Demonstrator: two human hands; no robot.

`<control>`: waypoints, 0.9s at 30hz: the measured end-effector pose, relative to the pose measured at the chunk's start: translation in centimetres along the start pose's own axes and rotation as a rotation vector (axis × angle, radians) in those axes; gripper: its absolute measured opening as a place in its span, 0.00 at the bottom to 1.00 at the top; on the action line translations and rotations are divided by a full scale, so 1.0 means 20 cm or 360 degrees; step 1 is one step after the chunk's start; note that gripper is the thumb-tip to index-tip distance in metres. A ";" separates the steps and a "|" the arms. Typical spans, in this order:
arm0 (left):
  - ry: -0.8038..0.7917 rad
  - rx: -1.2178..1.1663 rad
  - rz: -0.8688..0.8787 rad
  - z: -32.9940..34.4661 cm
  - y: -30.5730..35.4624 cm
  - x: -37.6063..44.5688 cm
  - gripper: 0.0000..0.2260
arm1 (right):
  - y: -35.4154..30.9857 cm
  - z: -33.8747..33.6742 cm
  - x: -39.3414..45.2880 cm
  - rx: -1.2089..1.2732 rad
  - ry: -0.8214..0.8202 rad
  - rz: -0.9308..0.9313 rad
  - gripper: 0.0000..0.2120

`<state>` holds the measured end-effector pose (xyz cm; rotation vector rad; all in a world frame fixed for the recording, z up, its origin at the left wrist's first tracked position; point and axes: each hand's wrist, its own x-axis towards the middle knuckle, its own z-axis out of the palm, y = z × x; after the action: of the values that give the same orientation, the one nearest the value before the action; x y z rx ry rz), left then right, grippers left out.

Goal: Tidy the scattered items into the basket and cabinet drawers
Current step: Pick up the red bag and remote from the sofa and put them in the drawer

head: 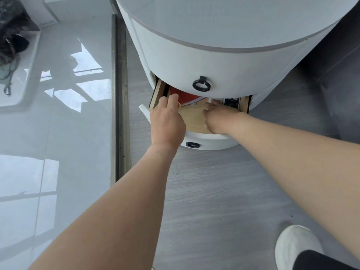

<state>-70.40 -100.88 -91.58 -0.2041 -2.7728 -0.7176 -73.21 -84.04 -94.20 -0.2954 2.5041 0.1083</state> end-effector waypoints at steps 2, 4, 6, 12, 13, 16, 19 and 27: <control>0.0005 0.0009 0.0000 0.00 0.00 0.00 0.20 | 0.01 0.00 0.00 -0.0002 0.0024 0.0010 0.24; -0.0001 0.0020 -0.0003 0.00 0.00 0.00 0.20 | 0.00 -0.02 -0.03 -0.0067 0.0185 -0.0077 0.20; -0.0021 0.0027 -0.0023 -0.01 0.01 0.00 0.21 | -0.03 -0.04 -0.05 -0.0081 0.0340 -0.0186 0.15; -0.0260 -0.0089 -0.0155 -0.05 0.01 0.01 0.12 | -0.01 -0.05 -0.05 0.0123 0.0441 0.0080 0.12; -0.0277 -0.0132 -0.0167 -0.06 0.01 0.01 0.10 | -0.02 -0.05 -0.05 0.0161 0.0495 0.0063 0.13; -0.0257 -0.0120 -0.0117 -0.08 -0.02 0.04 0.06 | -0.13 -0.08 -0.06 0.0710 0.0693 -0.0058 0.17; -0.0085 0.0018 -0.0220 -0.11 -0.05 0.07 0.07 | -0.30 -0.17 -0.11 0.1438 0.0655 -0.0200 0.18; -0.0316 -0.0355 -0.0521 -0.18 -0.06 0.16 0.13 | -0.38 -0.16 -0.06 0.1605 0.0764 0.0006 0.08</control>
<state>-72.81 -103.44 -88.10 0.1501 -2.9447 -1.1458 -72.35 -91.62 -90.91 0.1285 2.6389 -1.3111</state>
